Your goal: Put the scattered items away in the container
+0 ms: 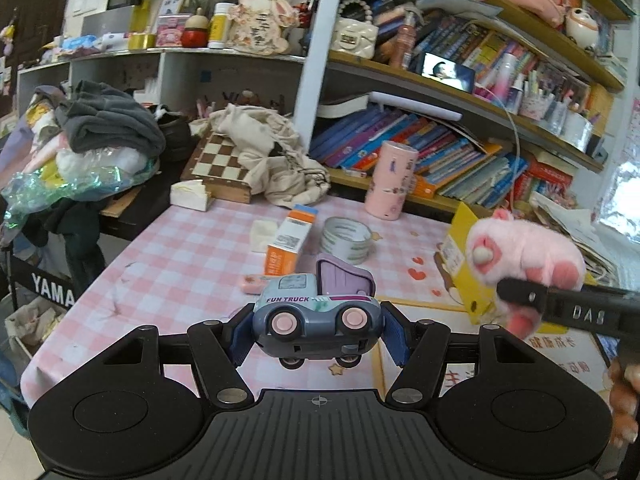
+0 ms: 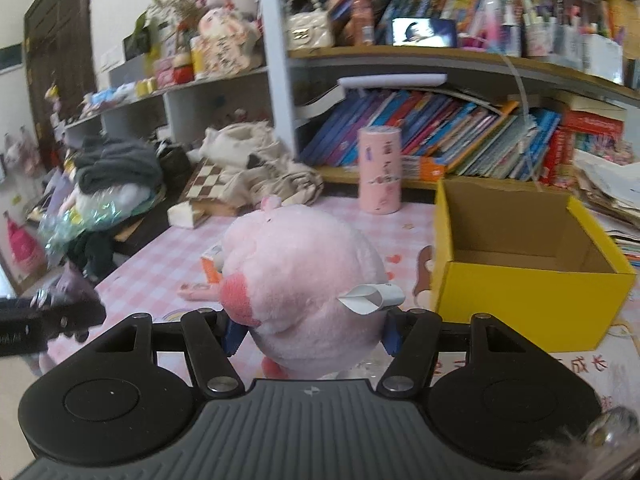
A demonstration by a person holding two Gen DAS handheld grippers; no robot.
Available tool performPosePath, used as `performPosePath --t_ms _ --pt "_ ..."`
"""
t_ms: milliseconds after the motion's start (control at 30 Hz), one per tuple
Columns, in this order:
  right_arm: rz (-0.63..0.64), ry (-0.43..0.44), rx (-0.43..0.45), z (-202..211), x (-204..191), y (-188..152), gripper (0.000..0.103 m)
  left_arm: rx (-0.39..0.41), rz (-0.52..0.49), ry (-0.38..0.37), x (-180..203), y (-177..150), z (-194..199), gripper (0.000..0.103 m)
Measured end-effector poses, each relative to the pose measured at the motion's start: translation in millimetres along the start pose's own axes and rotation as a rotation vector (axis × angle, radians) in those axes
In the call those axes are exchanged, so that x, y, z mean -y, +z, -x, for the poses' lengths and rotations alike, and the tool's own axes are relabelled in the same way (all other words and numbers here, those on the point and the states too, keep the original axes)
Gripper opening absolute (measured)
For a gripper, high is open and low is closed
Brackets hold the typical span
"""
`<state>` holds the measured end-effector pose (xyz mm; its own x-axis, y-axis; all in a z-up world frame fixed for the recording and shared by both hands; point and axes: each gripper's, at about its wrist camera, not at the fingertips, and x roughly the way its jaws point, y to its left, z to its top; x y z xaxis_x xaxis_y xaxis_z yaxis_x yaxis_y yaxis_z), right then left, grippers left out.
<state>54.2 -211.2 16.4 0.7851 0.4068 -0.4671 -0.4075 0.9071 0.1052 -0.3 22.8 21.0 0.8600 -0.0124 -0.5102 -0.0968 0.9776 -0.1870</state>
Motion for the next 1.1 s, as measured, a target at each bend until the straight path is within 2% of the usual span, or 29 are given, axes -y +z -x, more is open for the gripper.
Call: performPosePath --t_ms 267,467,900,1100 --pt "-0.049 -0.024 0.054 18 17 17 0.061 0.004 -0.006 -0.045 6 -1 6 0.064" --pt "-0.057 0.025 0.041 11 19 35 0.061 0.016 0.006 -0.041 5 2 5 0.064" --pt "0.103 0.208 -0.112 -71 -14 43 0.063 0.040 0.125 0.114 -10 9 -8 0.064" --pt "0.157 0.270 -0.107 -90 -19 50 0.068 0.029 0.168 0.170 -9 10 -19 0.064"
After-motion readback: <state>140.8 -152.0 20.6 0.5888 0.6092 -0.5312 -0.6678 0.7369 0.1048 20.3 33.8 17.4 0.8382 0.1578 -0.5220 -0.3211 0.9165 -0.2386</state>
